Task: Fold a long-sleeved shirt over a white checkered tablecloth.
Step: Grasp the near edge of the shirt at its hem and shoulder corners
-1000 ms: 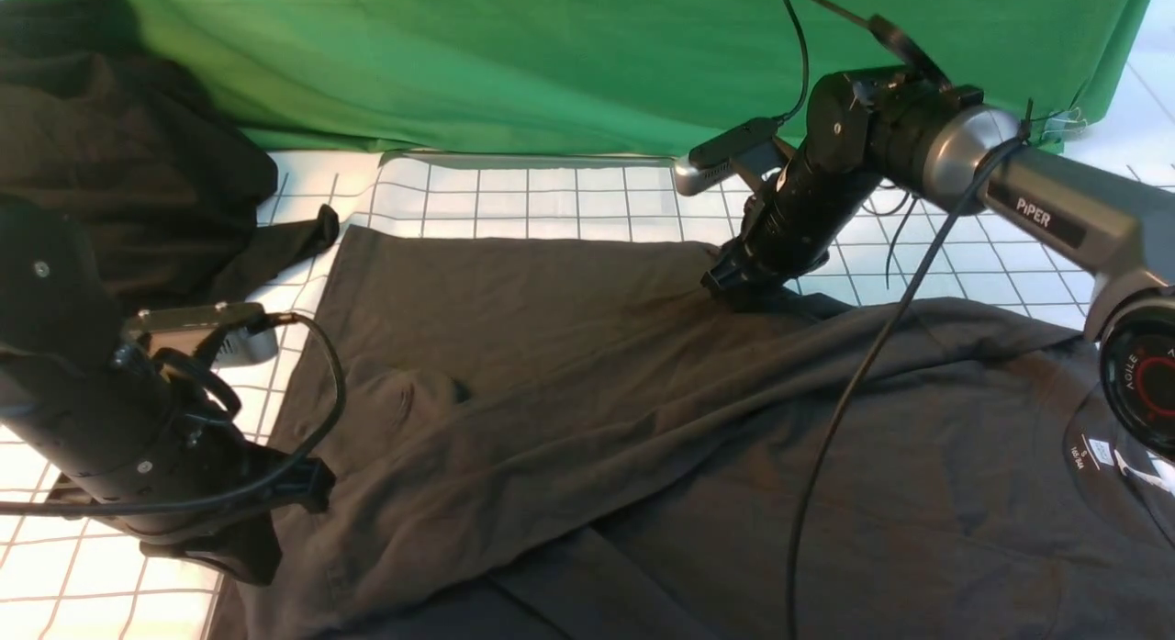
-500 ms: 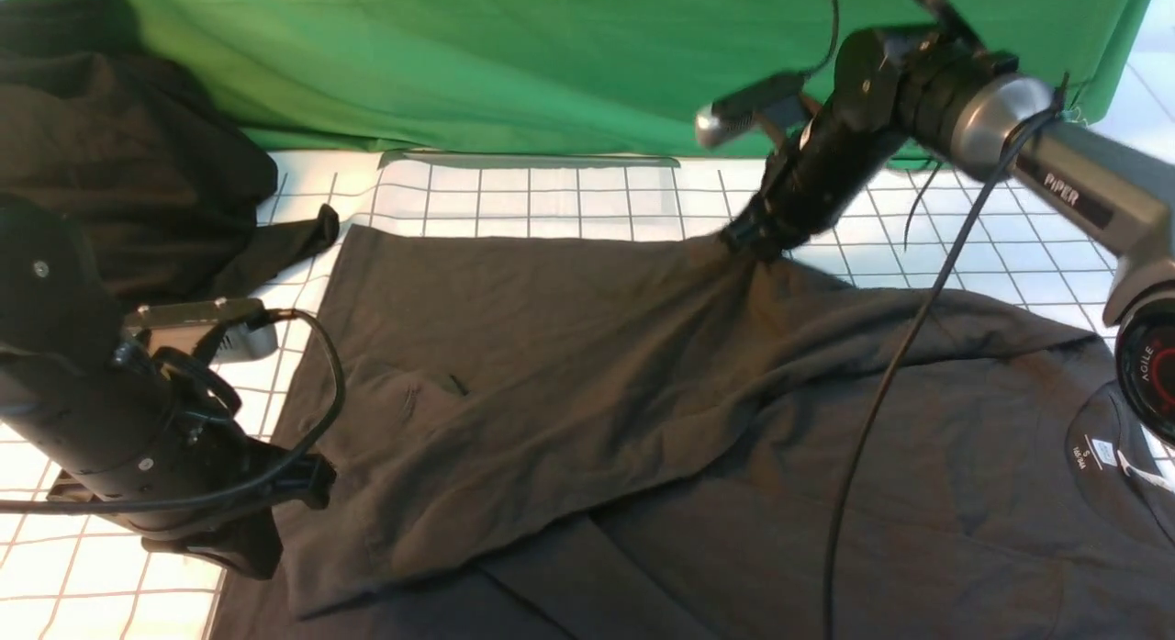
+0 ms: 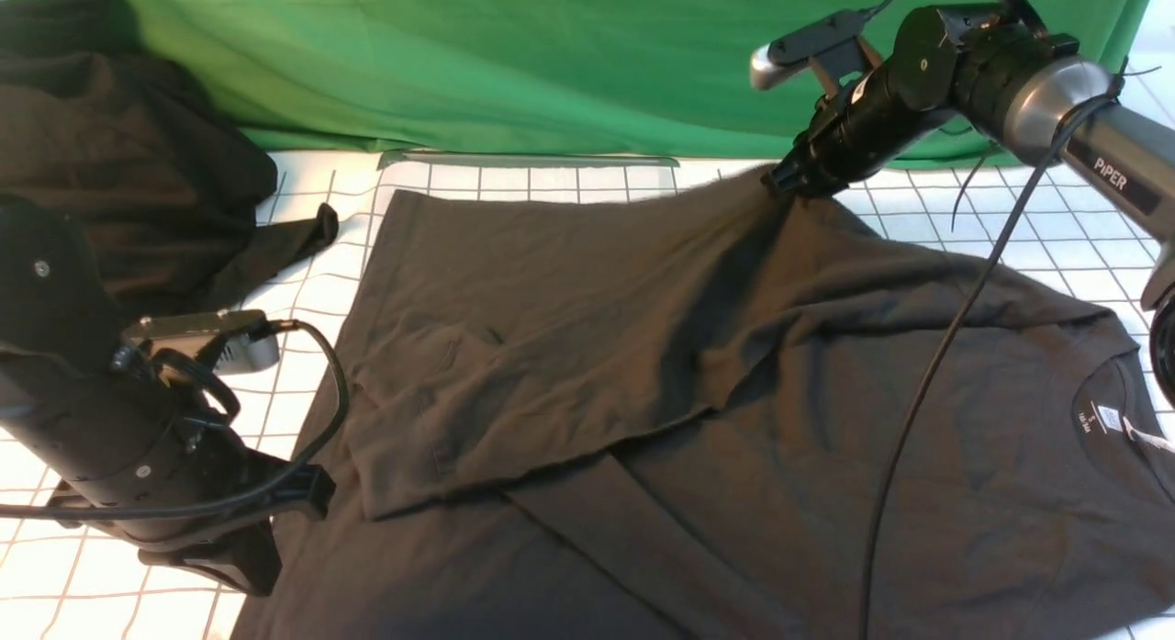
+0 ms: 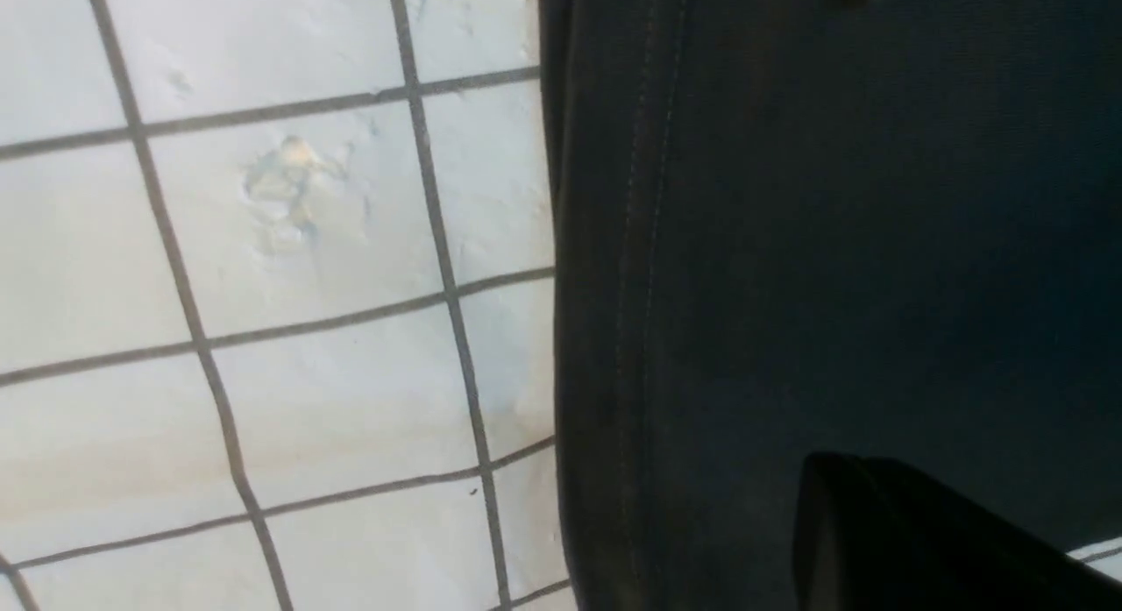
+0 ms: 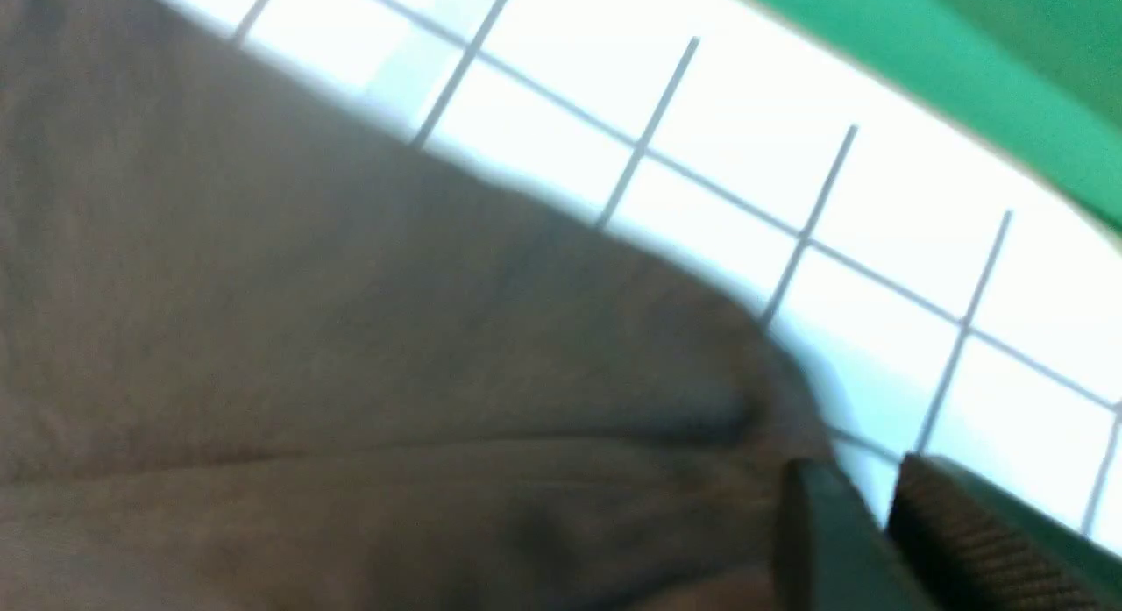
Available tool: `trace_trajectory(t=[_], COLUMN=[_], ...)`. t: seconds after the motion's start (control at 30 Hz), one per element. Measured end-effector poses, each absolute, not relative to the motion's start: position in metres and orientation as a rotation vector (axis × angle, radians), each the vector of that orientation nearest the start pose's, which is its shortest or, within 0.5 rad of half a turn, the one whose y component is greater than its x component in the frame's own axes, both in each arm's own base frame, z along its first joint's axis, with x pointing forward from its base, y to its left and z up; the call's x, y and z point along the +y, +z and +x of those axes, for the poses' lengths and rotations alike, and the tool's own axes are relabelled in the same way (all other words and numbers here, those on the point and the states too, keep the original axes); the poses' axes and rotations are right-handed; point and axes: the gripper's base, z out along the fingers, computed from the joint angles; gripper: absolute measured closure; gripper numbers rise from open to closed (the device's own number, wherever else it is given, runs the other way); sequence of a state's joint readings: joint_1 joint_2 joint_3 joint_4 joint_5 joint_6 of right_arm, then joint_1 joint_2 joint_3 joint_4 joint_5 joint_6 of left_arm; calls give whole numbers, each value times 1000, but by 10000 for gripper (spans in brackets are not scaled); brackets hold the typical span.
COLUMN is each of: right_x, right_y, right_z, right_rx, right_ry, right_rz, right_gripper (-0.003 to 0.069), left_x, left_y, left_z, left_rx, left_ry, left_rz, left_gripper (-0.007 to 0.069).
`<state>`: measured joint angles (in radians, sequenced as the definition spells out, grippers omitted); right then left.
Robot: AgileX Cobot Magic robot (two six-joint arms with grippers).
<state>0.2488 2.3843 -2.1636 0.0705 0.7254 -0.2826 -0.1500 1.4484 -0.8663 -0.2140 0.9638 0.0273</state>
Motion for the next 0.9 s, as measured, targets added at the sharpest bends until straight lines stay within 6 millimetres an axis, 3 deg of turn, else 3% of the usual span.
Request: trace_trajectory(t=[0.07, 0.1, 0.17, 0.23, 0.33, 0.37, 0.43, 0.47, 0.5, 0.57, 0.7, 0.9], right_x=[137, 137, 135, 133, 128, 126, 123, 122, 118, 114, 103, 88], right_y=[209, 210, 216, 230, 251, 276, 300, 307, 322, 337, 336, 326], right_z=[524, 522, 516, 506, 490, 476, 460, 456, 440, 417, 373, 308], right_rx=[2362, 2385, 2441, 2510, 2603, 2613, 2603, 2593, 2593, 2596, 2672, 2691], right_ry=[67, 74, 78, 83, 87, 97, 114, 118, 129, 144, 153, 184], right_rz=[-587, -576, -584, -590, -610, -616, -611, -606, -597, -587, -598, -577], right_gripper=[379, 279, 181, 150, 218, 344, 528, 540, 608, 632, 639, 639], left_x=[-53, -52, -53, -52, -53, -55, -60, -61, -67, -72, -78, -75], left_y=[219, 219, 219, 219, 219, 218, 215, 215, 209, 205, 194, 175], left_z=[241, 240, 239, 238, 236, 234, 228, 228, 220, 213, 202, 190], left_rx=[3028, 3034, 3044, 3059, 3074, 3091, 3124, 3127, 3163, 3186, 3206, 3214], left_ry=[-288, -289, -290, -290, -266, -217, -137, -128, -53, -5, 37, 44], left_rz=[98, 99, 101, 102, 119, 131, 140, 142, 156, 149, 130, 57], left_gripper=[627, 627, 627, 627, 627, 627, 627, 627, 627, 625, 603, 442])
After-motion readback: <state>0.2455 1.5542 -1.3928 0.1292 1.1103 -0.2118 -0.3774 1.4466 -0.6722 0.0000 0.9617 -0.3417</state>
